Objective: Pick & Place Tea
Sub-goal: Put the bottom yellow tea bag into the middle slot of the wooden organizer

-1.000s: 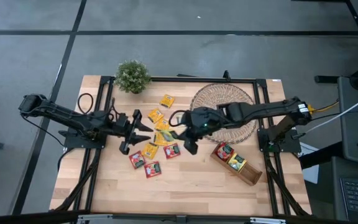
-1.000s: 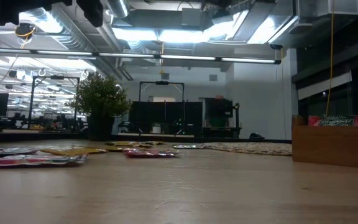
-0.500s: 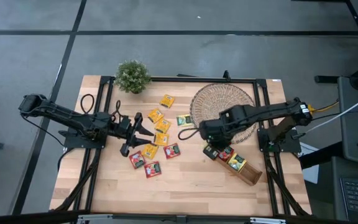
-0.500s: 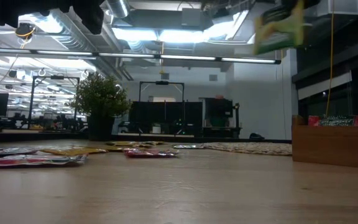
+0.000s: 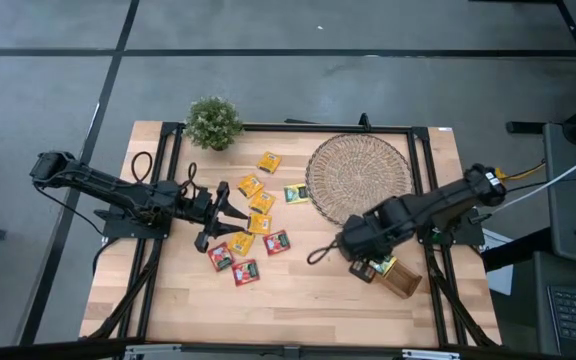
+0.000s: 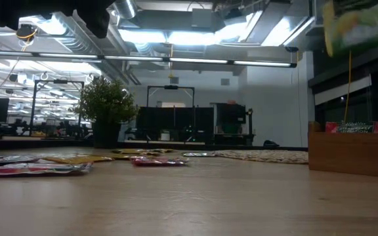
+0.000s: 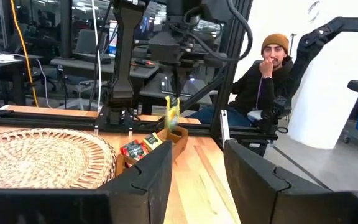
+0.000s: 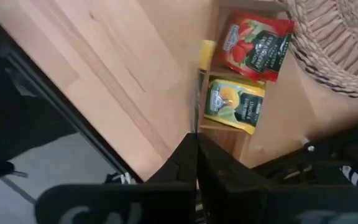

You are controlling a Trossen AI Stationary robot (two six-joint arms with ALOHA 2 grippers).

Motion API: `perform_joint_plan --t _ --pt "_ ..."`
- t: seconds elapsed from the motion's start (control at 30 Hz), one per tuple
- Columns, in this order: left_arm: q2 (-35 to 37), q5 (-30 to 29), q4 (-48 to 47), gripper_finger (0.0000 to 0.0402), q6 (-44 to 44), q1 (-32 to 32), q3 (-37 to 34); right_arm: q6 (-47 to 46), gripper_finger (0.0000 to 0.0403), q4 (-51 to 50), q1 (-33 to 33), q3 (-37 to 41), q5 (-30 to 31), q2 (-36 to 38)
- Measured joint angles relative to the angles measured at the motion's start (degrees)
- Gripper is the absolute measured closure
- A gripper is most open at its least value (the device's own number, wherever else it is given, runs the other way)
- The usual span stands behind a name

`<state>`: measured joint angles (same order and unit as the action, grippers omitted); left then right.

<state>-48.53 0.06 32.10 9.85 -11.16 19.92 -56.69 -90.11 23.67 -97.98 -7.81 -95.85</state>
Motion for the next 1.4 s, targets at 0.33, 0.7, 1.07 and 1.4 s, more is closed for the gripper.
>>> perform_joint_plan --t 0.33,0.7,1.07,1.4 --pt "-0.13 -0.05 0.36 0.0260 0.79 0.00 0.00 -10.29 0.0401 8.51 4.32 19.71 0.19 10.64" --pt "-0.13 -0.58 0.47 0.0260 0.52 0.00 0.00 -24.01 0.0400 30.25 8.86 44.65 0.10 25.69" --pt "-0.13 -2.36 0.52 0.0260 0.30 0.00 0.00 -23.87 0.0399 32.55 8.91 50.39 -1.33 26.53" --pt "-0.11 -5.03 0.65 0.0260 -0.11 0.00 0.00 -23.85 0.0382 32.70 8.89 50.39 3.62 26.53"
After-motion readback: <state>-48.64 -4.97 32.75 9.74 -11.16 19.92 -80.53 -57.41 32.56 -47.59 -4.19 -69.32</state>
